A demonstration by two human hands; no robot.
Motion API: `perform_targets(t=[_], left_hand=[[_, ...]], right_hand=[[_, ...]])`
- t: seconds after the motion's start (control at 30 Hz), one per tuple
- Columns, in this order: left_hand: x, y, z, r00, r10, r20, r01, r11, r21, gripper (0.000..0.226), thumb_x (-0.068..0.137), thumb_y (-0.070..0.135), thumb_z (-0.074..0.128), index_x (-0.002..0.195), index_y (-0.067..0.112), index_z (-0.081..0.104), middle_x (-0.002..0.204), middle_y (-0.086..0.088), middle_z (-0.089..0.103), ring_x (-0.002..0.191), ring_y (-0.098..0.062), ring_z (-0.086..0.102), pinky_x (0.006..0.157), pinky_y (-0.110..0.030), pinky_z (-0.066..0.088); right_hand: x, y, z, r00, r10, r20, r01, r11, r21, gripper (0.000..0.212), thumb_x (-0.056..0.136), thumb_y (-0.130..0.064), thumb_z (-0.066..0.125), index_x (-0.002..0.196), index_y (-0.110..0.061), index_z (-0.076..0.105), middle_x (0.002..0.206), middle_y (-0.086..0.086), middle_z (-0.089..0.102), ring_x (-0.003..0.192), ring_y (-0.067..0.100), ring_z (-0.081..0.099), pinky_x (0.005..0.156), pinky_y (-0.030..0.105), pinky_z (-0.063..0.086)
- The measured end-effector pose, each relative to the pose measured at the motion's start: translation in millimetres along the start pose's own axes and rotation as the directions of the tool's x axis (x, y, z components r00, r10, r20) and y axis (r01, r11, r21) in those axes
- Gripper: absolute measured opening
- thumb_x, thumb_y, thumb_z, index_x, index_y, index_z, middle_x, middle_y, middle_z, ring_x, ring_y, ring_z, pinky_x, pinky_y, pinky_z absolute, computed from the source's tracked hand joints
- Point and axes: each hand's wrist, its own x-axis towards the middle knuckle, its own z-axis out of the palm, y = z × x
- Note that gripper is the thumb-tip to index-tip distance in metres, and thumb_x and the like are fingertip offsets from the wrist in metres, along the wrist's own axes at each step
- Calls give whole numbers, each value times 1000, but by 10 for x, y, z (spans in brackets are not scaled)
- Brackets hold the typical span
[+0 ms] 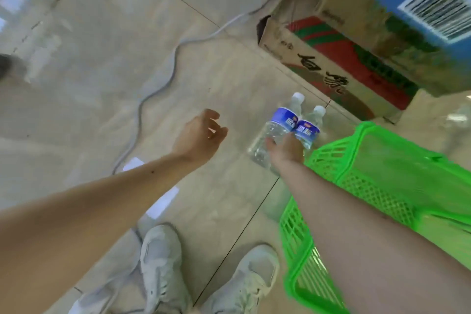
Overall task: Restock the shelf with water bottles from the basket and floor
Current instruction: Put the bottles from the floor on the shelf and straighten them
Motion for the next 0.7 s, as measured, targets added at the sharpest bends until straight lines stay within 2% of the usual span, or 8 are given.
perform_targets(t=[0.13,0.27,0.37,0.5,0.63,0.7], left_hand=[[129,-304,307,999,-22,30,21,1000,20,33,90,33,57,120,19,52,103,4,63,91,-17,60,78,-25,44],[180,-449,400,996,-59,63,59,998,11,31,91,32,56,118,19,52,105,4,64,93,-16,62,75,-26,47],[240,-485,400,995,-64,82,62,998,31,32,91,33,57,118,18,52,104,3,64,93,-16,62,78,-27,47],[296,-437,310,993,-76,93,72,997,38,34,91,34,56,120,17,52,105,2,64,96,-18,60,82,-30,49],[269,-278,132,993,-56,106,50,997,59,34,91,35,55,120,18,53,108,2,63,98,-19,59,83,-30,49],[216,-132,-4,994,-42,105,34,997,74,34,91,35,54,120,17,54,109,2,63,98,-19,59,85,-32,50]], right_hand=[[269,2,353,994,79,-82,-81,996,-26,55,94,-27,56,132,8,37,131,25,51,122,35,49,95,38,39],[407,4,532,982,106,-156,-120,989,-87,61,81,-44,67,122,0,53,121,17,60,113,31,53,88,36,42],[476,-67,610,991,116,-62,-116,993,11,65,77,-49,72,119,0,59,118,17,62,109,30,59,86,36,47],[447,-72,560,992,121,19,-123,985,117,55,85,-35,68,125,1,54,126,19,57,115,33,57,89,35,47],[195,-56,436,988,124,96,-144,962,233,60,79,-37,73,122,0,53,124,20,59,111,38,59,87,48,53],[-3,-87,314,984,123,131,-151,962,229,62,79,-36,75,122,0,49,124,21,58,111,38,58,88,47,52]])
